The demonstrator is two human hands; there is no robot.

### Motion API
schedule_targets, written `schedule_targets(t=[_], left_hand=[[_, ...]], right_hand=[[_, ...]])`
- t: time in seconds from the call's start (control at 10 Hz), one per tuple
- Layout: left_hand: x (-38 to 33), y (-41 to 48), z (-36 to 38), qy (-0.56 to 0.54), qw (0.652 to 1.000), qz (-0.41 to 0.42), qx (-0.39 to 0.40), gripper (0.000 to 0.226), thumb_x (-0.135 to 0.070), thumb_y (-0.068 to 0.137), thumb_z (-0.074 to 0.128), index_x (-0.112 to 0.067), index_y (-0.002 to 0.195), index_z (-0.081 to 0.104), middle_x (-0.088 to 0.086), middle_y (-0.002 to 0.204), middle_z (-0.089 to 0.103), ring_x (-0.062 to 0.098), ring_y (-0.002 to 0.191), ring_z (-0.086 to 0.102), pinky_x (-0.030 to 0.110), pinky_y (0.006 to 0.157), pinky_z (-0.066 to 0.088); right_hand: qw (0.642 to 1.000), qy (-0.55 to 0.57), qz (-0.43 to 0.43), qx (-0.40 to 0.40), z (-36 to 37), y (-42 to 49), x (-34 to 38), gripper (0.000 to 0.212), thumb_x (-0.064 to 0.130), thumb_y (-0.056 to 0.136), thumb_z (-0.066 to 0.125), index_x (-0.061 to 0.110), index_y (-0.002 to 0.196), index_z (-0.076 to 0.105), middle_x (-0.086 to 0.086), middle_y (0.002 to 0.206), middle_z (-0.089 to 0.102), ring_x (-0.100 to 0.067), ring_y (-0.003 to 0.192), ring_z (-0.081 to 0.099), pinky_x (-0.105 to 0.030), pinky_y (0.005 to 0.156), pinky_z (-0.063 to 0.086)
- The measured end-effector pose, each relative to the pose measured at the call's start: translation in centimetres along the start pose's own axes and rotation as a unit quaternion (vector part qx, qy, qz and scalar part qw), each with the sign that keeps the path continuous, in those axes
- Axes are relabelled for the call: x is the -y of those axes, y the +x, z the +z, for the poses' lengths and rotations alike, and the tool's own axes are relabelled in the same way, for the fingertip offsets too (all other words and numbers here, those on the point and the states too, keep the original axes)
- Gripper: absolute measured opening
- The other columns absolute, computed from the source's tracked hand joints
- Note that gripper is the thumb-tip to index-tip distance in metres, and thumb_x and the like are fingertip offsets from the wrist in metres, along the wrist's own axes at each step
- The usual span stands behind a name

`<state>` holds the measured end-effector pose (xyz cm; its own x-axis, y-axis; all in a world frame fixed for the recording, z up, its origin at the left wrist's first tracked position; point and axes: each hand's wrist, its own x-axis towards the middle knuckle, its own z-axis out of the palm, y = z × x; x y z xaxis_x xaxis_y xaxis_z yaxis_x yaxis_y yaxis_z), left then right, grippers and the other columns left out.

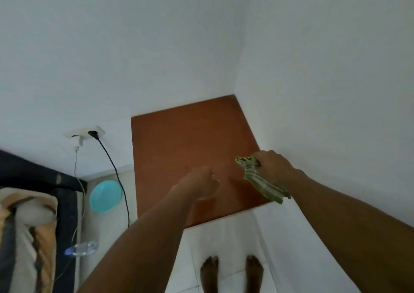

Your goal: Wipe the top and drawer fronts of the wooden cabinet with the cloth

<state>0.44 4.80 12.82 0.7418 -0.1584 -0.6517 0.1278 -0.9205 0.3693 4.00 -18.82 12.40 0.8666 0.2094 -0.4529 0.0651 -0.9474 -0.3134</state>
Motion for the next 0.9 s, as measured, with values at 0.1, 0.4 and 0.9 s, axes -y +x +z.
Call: schedule_targets(t=[0.1, 0.4, 0.9], left_hand=[[0.6, 1.8, 2.0, -0.007, 1.0, -0.018, 0.01, 0.053, -0.041, 0.098, 0.048, -0.019, 0.146, 0.048, 0.007, 0.145, 0.055, 0.029, 0.129, 0.054, 0.043, 0.107, 0.046], [0.9, 4.3, 6.9, 0.039, 0.998, -0.032, 0.047, 0.042, -0.038, 0.09, 0.038, -0.021, 0.116, 0.066, 0.006, 0.123, 0.066, 0.027, 0.107, 0.063, 0.046, 0.092, 0.055], [-1.6, -0.9, 3.5, 0.069, 0.992, 0.0, 0.102, 0.045, -0.03, 0.108, 0.04, -0.013, 0.149, 0.043, 0.009, 0.153, 0.043, 0.028, 0.136, 0.043, 0.035, 0.108, 0.035]], right_hand=[[0.997, -0.054, -0.021, -0.054, 2.1, 1.0, -0.6, 0.019, 0.042, 0.093, 0.054, 0.025, 0.099, 0.061, -0.004, 0.089, 0.066, -0.028, 0.076, 0.064, -0.039, 0.071, 0.056], [0.992, -0.09, -0.093, -0.01, 12.4, 1.6, -2.5, 0.057, 0.04, 0.092, 0.054, 0.02, 0.145, 0.045, -0.009, 0.15, 0.047, -0.033, 0.138, 0.045, -0.048, 0.11, 0.041], [0.983, -0.098, -0.028, 0.153, 9.4, 1.4, -0.7, 0.065, 0.044, 0.095, 0.05, 0.026, 0.153, 0.029, -0.007, 0.159, 0.032, -0.029, 0.144, 0.035, -0.044, 0.114, 0.034]])
